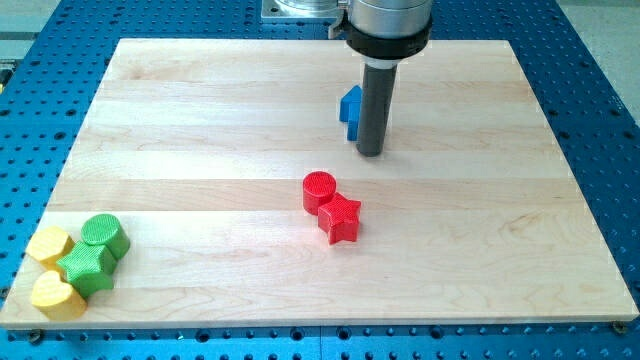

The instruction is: Move the blue blocks to the center of the board

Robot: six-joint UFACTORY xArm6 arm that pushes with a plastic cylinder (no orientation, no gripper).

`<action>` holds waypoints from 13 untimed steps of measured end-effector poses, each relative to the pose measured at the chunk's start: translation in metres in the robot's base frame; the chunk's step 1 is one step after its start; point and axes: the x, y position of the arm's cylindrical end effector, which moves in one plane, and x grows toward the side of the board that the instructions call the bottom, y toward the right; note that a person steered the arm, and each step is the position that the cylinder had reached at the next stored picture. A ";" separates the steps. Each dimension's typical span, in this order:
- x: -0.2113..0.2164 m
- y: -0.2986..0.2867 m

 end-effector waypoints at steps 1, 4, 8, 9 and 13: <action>0.000 -0.043; 0.022 -0.143; 0.009 0.043; -0.045 0.051; -0.083 0.009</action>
